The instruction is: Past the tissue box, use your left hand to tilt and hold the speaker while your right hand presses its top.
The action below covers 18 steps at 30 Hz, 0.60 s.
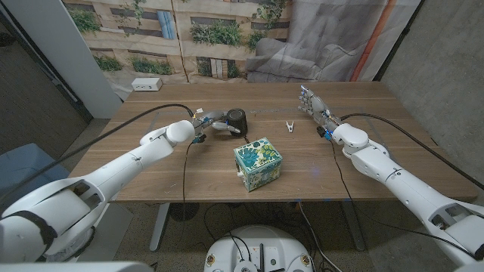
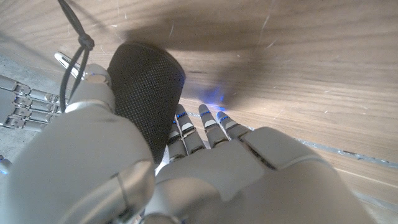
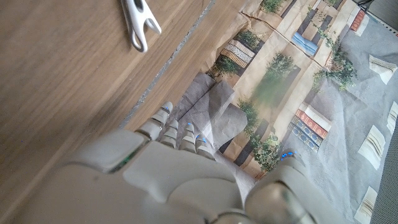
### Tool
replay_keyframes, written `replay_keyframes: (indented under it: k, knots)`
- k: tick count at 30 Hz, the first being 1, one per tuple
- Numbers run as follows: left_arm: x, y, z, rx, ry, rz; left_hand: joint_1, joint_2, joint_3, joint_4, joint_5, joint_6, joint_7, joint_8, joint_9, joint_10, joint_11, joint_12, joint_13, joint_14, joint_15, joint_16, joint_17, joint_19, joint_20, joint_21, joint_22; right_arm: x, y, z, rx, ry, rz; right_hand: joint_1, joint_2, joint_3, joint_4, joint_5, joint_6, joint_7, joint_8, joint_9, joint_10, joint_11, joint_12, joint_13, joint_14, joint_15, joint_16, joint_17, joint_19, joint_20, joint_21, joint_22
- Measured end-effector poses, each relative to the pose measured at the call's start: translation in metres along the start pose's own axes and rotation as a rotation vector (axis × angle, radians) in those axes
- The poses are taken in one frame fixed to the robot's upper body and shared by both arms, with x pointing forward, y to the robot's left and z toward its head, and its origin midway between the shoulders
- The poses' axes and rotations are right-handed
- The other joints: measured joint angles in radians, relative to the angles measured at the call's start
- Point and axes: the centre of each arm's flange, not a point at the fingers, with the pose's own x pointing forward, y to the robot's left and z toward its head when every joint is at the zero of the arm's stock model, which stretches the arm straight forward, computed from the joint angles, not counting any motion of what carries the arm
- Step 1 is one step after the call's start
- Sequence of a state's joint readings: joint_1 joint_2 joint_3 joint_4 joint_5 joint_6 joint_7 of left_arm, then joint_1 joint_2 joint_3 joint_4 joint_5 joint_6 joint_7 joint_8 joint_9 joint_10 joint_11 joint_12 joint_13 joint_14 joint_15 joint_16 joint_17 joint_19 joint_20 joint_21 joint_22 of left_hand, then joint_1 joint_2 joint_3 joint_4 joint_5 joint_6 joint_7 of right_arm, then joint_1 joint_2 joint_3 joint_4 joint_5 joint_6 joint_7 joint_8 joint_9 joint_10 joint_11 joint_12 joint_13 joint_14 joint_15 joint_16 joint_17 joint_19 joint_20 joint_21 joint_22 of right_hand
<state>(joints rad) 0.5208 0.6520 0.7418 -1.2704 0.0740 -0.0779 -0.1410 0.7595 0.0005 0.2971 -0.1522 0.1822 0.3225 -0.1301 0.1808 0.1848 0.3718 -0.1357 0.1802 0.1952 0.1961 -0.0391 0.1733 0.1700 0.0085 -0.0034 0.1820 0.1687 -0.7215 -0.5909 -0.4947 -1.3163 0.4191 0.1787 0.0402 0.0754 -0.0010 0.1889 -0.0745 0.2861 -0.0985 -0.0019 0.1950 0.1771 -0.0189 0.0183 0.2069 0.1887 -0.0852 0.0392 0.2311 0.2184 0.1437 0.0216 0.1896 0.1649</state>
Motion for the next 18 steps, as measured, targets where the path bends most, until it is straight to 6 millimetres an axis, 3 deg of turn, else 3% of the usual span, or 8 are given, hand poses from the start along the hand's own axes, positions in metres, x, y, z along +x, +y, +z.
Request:
replay_keyframes:
  k: [6,9,18]
  knots:
    - [0.0001,0.0028,0.0013,-0.005,-0.003,-0.01,-0.025,-0.004,-0.006,0.0,0.004,-0.074,0.009,-0.002,-0.004,-0.066,0.038,0.0,-0.005,-0.064,0.001,0.0,0.0,-0.033,0.006,0.0,-0.001,-0.0019,0.0016,-0.001,0.001,-0.002,0.001,0.0,0.0,0.0,0.0,0.0,-0.004,-0.004,0.0,0.0,0.001,0.001,0.0,0.0,0.0,0.0,-0.008,0.0,0.0,0.0,0.0,0.0]
    - [0.0001,0.004,0.0027,-0.007,-0.008,-0.016,-0.042,-0.011,-0.007,-0.001,0.004,-0.121,0.028,-0.001,-0.004,-0.11,0.054,0.0,-0.005,-0.106,0.006,0.0,0.0,-0.054,0.011,0.0,-0.001,-0.0029,0.0022,-0.0014,0.001,-0.002,0.001,0.0,0.0,0.0,0.0,0.0,-0.004,-0.004,0.0,0.0,0.001,0.001,0.0,0.0,0.0,0.0,-0.008,0.0,0.0,0.0,0.0,0.0]
    - [0.0,0.0062,0.0083,-0.023,-0.028,-0.057,-0.104,-0.054,-0.029,0.001,-0.005,-0.248,0.069,-0.001,-0.004,-0.265,0.104,0.0,-0.009,-0.27,0.075,0.0,0.0,-0.152,0.029,-0.004,0.002,-0.0067,0.0037,-0.0018,0.002,-0.003,-0.001,0.0,0.0,-0.007,-0.001,0.0,-0.009,-0.009,0.0,0.0,0.001,0.001,0.0,0.0,0.0,0.0,-0.008,0.0,0.0,0.0,0.0,0.0]
